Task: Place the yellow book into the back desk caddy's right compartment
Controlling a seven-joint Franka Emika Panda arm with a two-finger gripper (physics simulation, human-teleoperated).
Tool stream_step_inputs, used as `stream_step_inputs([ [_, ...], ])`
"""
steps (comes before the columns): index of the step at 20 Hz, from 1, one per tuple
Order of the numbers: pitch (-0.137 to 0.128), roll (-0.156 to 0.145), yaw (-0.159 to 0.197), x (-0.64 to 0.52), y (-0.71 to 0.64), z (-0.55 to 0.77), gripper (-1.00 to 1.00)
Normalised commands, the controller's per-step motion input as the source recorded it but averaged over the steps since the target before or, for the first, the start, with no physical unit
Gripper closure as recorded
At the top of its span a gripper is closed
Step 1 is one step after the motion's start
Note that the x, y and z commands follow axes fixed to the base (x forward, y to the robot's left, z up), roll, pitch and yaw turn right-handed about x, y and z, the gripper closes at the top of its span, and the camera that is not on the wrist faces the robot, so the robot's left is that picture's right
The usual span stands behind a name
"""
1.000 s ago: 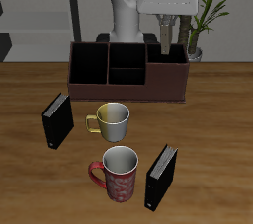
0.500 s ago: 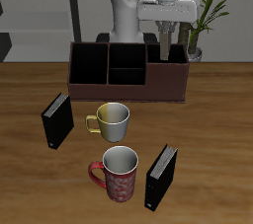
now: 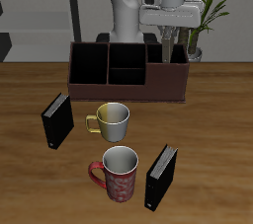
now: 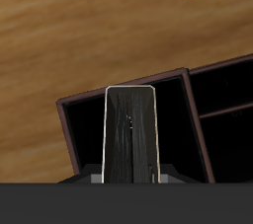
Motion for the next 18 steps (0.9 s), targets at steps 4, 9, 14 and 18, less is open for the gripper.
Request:
stream_step_inputs([
  [4,0.015,-0.017,-0.009,0.04,-0.05,-0.10,1.00],
  [9,0.099,0.006,-0.031,-0.05,-0.09,-0.49,1.00],
  [14,0.043,0.009,-0.009,-0.10,0.00,-0.11,-1.00],
  [18,-0.002,-0.007,0.006,-0.05,-0.06,0.07,-1.00],
])
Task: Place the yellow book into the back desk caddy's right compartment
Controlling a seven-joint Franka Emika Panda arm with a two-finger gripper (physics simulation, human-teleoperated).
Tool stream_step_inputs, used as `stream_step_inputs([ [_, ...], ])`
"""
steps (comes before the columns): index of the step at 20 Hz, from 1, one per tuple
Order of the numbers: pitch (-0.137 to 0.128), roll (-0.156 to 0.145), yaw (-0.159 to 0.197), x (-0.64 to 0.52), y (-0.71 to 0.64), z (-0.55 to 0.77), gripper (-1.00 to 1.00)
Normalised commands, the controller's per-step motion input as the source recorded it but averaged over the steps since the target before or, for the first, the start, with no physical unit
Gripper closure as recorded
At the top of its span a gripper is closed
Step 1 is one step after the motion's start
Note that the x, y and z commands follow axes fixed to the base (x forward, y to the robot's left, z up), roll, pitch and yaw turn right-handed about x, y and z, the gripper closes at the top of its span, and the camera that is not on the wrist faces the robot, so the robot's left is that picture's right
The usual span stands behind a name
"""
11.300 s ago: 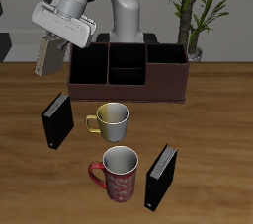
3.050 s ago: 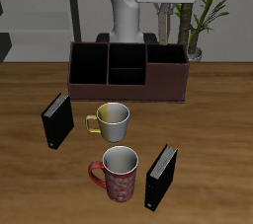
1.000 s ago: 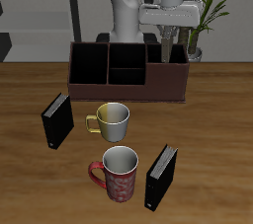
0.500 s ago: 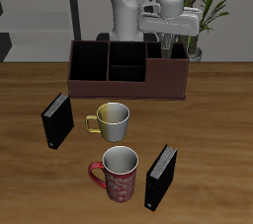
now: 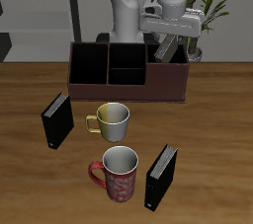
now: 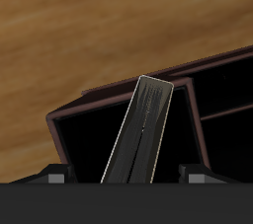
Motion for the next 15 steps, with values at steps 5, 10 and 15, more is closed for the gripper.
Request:
stream_step_inputs([
  [5,-0.008,-0.009,0.012,-0.03,-0.08,0.05,-1.00],
  [10,-0.043,0.011,0.007,-0.05,0.04,0.23,-1.00],
  [15,-0.056,-0.024,-0.007,0.00,-0.16,0.30,-1.00],
])
